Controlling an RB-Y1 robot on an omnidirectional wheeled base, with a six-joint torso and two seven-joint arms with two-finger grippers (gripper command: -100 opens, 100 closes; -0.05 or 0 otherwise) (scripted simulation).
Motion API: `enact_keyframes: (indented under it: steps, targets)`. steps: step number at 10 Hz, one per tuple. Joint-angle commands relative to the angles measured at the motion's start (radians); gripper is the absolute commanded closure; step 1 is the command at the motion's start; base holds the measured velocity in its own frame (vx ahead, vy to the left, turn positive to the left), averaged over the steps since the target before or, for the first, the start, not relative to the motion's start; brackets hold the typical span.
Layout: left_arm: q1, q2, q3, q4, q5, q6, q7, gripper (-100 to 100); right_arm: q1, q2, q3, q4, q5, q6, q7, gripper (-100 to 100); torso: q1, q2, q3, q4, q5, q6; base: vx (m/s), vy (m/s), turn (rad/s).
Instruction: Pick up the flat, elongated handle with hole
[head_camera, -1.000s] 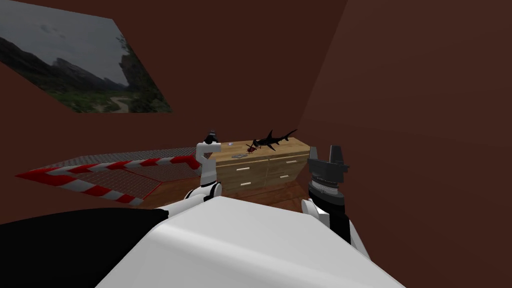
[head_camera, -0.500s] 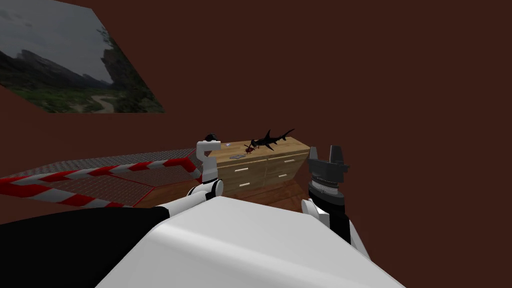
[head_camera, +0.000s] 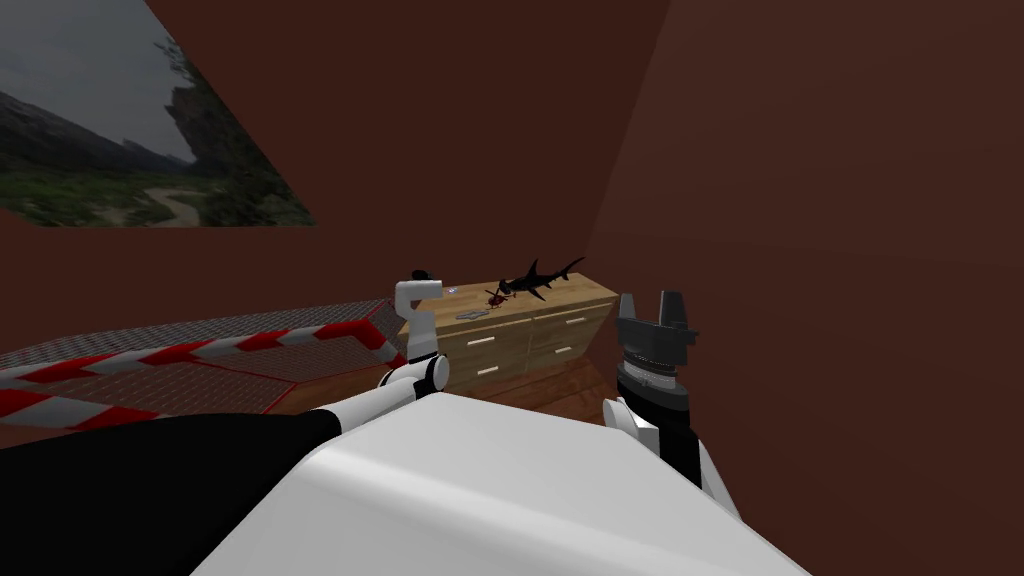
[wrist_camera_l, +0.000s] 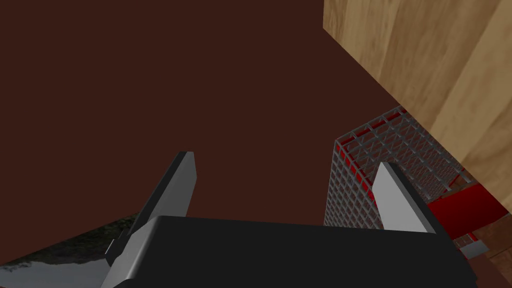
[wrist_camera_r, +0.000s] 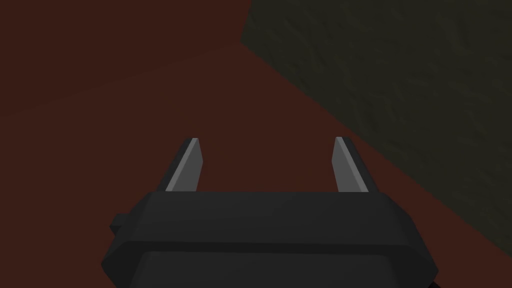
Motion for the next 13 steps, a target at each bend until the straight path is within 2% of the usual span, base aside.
enact_keyframes:
  steps: [1, 3, 4, 6, 7, 8, 9, 10, 13]
  targets:
    - [-0.027, -0.007, 0.022, 0.029, -0.003, 0.050, -0.003, -100, 0.000, 0.000, 0.000, 0.000, 0.000, 0.000, 0.000, 0, 0.000, 0.000, 0.000, 0.000, 0.000, 0.000, 0.015, 0.021, -0.152]
    - [-0.027, -0.007, 0.022, 0.029, -0.003, 0.094, -0.003, -100, 0.000, 0.000, 0.000, 0.000, 0.000, 0.000, 0.000, 0, 0.001, 0.000, 0.000, 0.000, 0.000, 0.000, 0.008, 0.022, -0.052]
    - [-0.049, -0.013, 0.043, 0.061, -0.003, 0.128, -0.004, -100, 0.000, 0.000, 0.000, 0.000, 0.000, 0.000, 0.000, 0, 0.000, 0.000, 0.000, 0.000, 0.000, 0.000, 0.013, 0.018, -0.152]
    - [-0.049, -0.013, 0.043, 0.061, -0.003, 0.167, -0.004, -100, 0.000, 0.000, 0.000, 0.000, 0.000, 0.000, 0.000, 0, 0.001, 0.000, 0.000, 0.000, 0.000, 0.000, 0.005, 0.022, -0.043]
    - [-0.068, -0.018, 0.063, 0.093, -0.003, 0.205, -0.006, -100, 0.000, 0.000, 0.000, 0.000, 0.000, 0.000, 0.000, 0, 0.000, 0.000, 0.000, 0.000, 0.000, 0.000, 0.008, 0.025, -0.168]
    - [-0.068, -0.018, 0.063, 0.093, -0.003, 0.228, -0.006, -100, 0.000, 0.000, 0.000, 0.000, 0.000, 0.000, 0.000, 0, 0.000, 0.000, 0.000, 0.000, 0.000, 0.001, 0.009, 0.034, -0.095]
    - [-0.068, -0.018, 0.063, 0.093, -0.003, 0.236, -0.006, -100, 0.000, 0.000, 0.000, 0.000, 0.000, 0.000, 0.000, 0, 0.001, 0.000, 0.000, 0.000, 0.000, 0.000, 0.004, 0.017, 0.020]
    - [-0.085, -0.023, 0.082, 0.123, -0.001, 0.280, -0.007, -100, 0.000, 0.000, 0.000, 0.000, 0.000, 0.000, 0.000, 0, 0.000, 0.000, 0.000, 0.000, 0.000, 0.000, 0.008, 0.024, -0.125]
    - [-0.099, -0.029, 0.100, 0.152, 0.001, 0.365, -0.008, -100, 0.000, 0.000, 0.000, 0.000, 0.000, 0.000, 0.000, 0, 0.002, -0.001, 0.000, 0.000, 0.000, 0.000, 0.011, 0.040, -0.118]
